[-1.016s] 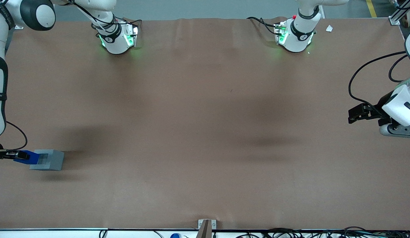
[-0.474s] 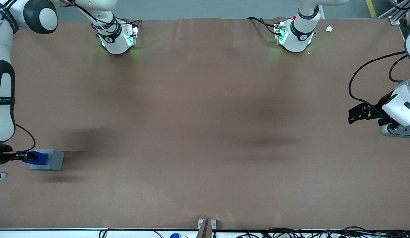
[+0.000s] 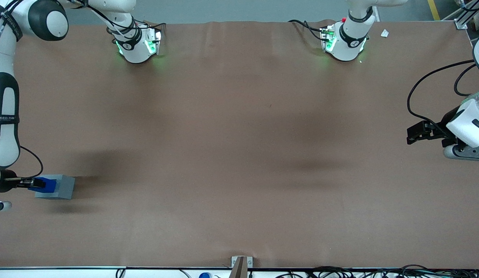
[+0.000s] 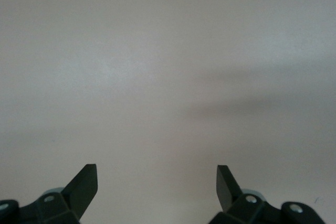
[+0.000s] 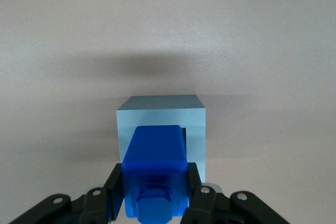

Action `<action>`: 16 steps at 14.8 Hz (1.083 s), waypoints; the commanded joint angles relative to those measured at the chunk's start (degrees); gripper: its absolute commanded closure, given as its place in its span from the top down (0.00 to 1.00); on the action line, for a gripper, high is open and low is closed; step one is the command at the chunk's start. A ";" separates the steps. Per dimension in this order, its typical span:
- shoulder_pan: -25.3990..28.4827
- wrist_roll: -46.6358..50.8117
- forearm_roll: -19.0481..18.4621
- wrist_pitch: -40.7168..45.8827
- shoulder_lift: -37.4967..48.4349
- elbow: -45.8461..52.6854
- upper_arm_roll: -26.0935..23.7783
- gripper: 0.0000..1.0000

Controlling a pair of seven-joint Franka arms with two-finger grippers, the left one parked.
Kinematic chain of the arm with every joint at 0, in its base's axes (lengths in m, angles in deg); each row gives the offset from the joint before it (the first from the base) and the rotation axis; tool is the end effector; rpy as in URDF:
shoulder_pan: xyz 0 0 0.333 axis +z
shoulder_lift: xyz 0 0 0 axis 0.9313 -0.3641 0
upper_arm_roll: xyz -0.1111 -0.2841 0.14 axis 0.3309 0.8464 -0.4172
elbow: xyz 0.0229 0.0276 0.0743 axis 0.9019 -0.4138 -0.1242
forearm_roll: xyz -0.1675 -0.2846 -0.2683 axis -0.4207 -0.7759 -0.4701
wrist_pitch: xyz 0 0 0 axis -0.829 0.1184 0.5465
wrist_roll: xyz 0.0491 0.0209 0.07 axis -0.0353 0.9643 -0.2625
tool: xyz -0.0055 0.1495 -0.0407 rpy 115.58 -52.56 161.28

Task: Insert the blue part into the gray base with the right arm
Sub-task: 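Lower the blue block into the gray base's opening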

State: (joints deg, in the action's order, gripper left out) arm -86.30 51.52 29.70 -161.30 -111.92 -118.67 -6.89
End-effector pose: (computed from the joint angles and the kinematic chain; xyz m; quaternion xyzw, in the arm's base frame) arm 0.7565 -0.2523 0.2635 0.9995 -0.0049 -0.0298 0.0008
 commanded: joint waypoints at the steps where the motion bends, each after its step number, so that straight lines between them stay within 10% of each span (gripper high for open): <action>1: -0.63 -0.94 -1.11 0.42 -0.10 0.49 -0.34 0.00; 16: -0.19 -0.67 -1.29 1.92 -0.27 0.31 -0.34 0.00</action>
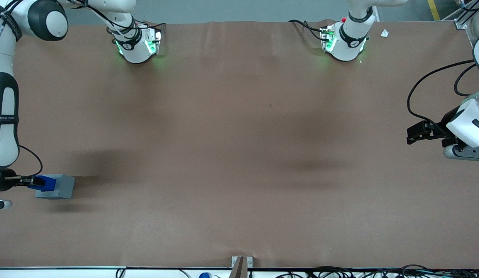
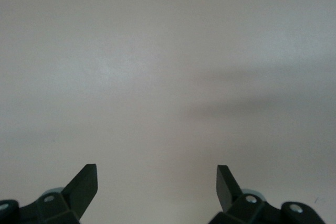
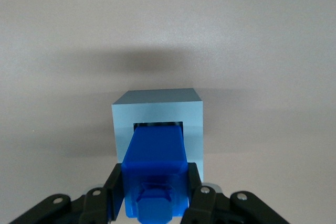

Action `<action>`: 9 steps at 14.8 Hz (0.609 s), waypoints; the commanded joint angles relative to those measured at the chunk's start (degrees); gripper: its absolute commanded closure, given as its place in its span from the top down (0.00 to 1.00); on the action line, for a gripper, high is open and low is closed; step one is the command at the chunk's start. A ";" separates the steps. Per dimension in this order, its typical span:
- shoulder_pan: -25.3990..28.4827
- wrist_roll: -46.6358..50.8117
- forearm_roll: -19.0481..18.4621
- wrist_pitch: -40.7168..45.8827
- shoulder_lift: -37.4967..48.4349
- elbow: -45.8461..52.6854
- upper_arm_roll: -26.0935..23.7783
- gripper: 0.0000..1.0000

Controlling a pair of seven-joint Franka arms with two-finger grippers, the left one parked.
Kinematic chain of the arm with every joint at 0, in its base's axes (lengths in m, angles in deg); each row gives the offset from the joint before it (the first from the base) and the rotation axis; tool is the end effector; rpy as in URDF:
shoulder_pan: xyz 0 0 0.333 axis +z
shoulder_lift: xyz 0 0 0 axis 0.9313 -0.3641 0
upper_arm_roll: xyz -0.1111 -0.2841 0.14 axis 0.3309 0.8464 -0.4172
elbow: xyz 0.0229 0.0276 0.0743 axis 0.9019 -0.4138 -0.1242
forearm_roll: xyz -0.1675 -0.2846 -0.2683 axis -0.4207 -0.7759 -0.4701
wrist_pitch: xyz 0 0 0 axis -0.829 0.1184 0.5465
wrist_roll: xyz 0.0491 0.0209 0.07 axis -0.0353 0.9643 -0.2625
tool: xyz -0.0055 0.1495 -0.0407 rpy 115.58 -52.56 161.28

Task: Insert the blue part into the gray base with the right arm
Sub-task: 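Lower the blue block into the gray base's opening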

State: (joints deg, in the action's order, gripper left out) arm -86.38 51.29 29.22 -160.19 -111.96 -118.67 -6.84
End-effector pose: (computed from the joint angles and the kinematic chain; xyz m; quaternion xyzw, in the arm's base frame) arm 0.7527 -0.2538 0.2615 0.9992 -0.0026 -0.0407 0.0017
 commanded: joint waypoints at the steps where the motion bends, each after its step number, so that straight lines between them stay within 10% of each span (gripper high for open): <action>1: -0.10 -0.45 -0.81 0.81 -0.23 0.31 -0.31 0.00; 9: -0.19 -0.19 -0.81 0.55 -1.46 0.05 -0.31 0.00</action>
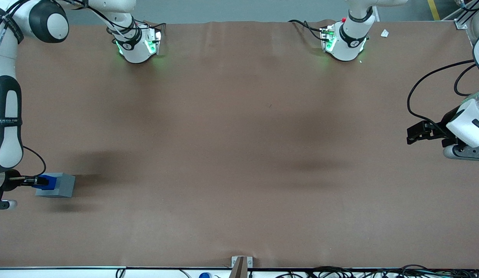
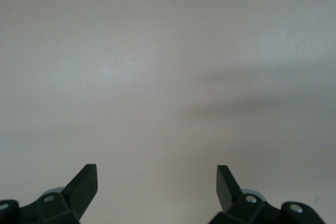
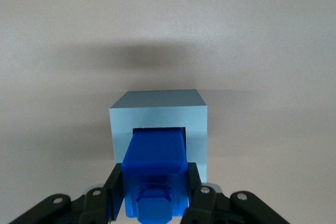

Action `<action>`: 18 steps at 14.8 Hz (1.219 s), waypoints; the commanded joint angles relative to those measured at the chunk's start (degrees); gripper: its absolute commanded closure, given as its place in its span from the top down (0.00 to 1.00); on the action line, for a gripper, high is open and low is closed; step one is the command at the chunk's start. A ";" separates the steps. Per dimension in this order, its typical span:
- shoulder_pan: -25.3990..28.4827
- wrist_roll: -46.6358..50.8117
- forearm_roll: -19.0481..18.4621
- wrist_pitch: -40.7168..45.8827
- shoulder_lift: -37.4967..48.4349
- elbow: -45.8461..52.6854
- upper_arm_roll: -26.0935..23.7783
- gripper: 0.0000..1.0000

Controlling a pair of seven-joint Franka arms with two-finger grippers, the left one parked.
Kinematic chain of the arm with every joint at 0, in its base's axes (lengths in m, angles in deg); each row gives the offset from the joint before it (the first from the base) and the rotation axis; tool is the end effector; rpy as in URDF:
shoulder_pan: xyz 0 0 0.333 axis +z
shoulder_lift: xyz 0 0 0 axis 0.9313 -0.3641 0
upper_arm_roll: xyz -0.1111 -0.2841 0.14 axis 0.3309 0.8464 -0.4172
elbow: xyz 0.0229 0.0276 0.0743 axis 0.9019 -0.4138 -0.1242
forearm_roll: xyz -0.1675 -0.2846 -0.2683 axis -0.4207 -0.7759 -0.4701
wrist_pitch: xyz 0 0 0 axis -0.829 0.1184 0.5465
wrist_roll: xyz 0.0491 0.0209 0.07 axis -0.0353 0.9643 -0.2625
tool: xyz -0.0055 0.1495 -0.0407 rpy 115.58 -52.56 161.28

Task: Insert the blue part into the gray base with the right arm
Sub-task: 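Lower the blue block into the gray base's opening, then open the right gripper and lift away from the block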

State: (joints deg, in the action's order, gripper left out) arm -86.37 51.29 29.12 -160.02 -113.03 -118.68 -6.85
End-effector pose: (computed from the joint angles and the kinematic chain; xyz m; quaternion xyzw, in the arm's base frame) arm 0.7508 -0.2532 0.2463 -0.9987 0.0020 0.0513 0.0009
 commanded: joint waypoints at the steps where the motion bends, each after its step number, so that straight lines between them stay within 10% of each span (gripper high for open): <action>1: -0.47 -0.01 -0.53 0.20 -0.47 0.06 -0.30 0.02; 3: -0.56 0.78 -0.09 0.20 -0.39 0.24 -0.39 0.22; 4: -0.56 1.65 -0.09 -0.06 -0.39 0.24 -0.39 0.80; 6: -0.82 2.10 0.00 -0.07 -0.04 0.59 -0.48 0.97; 18: -0.30 2.37 6.32 3.44 24.28 -12.57 -0.74 1.00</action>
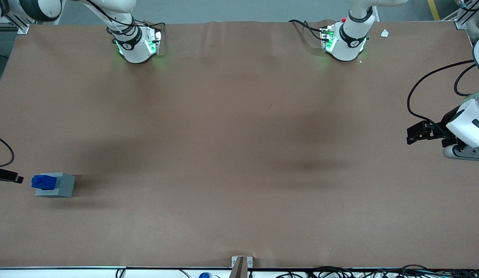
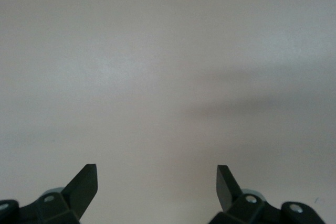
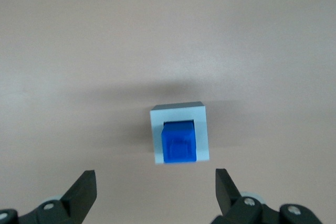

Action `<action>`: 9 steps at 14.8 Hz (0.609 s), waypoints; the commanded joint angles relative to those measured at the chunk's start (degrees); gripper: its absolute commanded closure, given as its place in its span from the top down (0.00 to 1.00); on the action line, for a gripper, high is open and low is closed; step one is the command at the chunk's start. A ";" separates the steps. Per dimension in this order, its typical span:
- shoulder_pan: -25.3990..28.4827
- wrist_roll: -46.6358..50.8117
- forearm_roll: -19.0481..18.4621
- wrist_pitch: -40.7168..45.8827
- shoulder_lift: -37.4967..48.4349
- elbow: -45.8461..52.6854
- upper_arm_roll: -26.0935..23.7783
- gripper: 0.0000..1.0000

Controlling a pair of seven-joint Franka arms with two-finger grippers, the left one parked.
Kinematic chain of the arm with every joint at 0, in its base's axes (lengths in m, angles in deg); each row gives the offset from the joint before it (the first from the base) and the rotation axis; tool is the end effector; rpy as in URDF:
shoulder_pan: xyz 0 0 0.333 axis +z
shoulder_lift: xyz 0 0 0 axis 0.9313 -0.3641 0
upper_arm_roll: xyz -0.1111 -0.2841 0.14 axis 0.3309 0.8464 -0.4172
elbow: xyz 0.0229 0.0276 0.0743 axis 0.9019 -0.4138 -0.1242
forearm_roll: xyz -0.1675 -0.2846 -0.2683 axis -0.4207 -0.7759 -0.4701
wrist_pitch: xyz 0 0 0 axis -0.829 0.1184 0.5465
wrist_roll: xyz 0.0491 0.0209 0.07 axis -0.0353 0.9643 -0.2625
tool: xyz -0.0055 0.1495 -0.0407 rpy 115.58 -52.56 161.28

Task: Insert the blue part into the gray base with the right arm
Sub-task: 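Open the right gripper and lift away from the block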

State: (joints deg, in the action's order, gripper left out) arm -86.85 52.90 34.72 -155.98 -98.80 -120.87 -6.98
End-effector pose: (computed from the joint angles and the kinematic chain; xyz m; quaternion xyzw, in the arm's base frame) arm 0.7356 -0.2406 0.4166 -0.9987 0.0320 -0.0303 0.0266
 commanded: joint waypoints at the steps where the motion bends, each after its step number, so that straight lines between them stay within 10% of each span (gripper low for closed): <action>1: 0.80 0.93 0.72 0.72 12.77 -12.06 -0.61 1.00; 9: 12.48 15.08 -3.74 15.03 25.88 -13.57 -0.61 1.00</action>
State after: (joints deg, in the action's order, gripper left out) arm -76.68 65.70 33.62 -142.71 -77.06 -131.14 -7.82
